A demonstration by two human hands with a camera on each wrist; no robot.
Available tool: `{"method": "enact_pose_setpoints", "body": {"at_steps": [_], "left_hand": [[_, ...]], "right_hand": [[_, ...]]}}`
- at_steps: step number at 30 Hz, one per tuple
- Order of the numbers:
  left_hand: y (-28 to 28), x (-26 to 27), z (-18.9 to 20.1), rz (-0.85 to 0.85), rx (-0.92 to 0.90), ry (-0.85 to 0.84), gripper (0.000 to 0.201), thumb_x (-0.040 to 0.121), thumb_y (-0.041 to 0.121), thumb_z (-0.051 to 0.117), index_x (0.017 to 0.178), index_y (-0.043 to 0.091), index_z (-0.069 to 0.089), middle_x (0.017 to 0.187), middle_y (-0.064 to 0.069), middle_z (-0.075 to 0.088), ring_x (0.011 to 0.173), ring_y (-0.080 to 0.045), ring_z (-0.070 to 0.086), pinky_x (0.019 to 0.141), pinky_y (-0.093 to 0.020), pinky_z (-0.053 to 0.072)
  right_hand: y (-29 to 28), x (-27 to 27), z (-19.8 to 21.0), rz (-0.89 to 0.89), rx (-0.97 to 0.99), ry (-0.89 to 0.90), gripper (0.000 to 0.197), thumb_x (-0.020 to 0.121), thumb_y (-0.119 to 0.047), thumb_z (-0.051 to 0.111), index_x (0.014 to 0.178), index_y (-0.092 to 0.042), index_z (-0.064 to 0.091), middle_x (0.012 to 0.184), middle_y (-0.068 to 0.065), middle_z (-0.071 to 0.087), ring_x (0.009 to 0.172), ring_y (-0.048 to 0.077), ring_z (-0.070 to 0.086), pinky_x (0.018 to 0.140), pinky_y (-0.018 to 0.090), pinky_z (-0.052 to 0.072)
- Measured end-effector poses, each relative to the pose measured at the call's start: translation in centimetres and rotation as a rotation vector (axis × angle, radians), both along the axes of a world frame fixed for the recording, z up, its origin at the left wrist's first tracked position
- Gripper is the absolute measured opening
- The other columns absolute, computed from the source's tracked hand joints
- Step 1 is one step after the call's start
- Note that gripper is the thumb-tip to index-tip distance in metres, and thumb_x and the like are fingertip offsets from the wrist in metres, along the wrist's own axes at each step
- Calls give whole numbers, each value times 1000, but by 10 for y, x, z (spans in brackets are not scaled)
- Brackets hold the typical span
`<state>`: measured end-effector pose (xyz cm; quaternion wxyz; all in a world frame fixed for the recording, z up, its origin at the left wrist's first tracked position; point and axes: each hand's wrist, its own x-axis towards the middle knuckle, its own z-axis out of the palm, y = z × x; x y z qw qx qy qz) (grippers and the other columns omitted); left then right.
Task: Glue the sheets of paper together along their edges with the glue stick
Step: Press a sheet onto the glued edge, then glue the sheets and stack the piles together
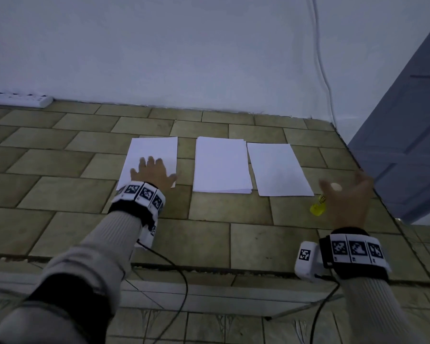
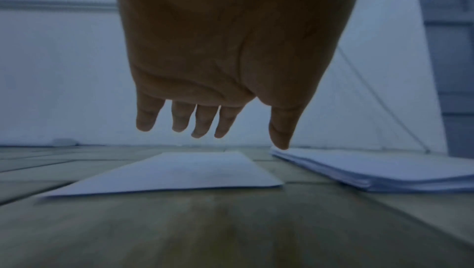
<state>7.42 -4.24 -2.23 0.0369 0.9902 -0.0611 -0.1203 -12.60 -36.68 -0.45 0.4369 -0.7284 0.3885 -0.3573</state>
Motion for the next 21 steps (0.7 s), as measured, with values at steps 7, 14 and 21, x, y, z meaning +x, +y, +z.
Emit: {"method": "enact_pose_setpoints", "body": {"at_steps": [7,14,21], "left_hand": [[14,23,-21,-91,47,60,59,95,45,55,138,7,43,140,-15,48,123,-32,51,101,-42,43],[25,25,-26,-101,-38,-51,29,97,37,49,105,11,61,113,-11,65,93,-26,59,78,-33,45],[25,18,-8,-21,-228,-131,38,102,35,40,123,7,55,120,-19,61,96,-32,56,76,-34,38]], "right_hand": [[-6,-3,-24,71,146,153,62,85,-24,70,131,2,38,109,9,49,105,25,52,81,33,39],[-3,-2,-36,92,164,189,44,89,-27,65,118,-2,44,101,9,48,95,27,50,81,36,38],[-6,0,-41,130,170,229,36,94,-24,57,117,1,47,99,13,50,93,26,49,78,32,35]]}}
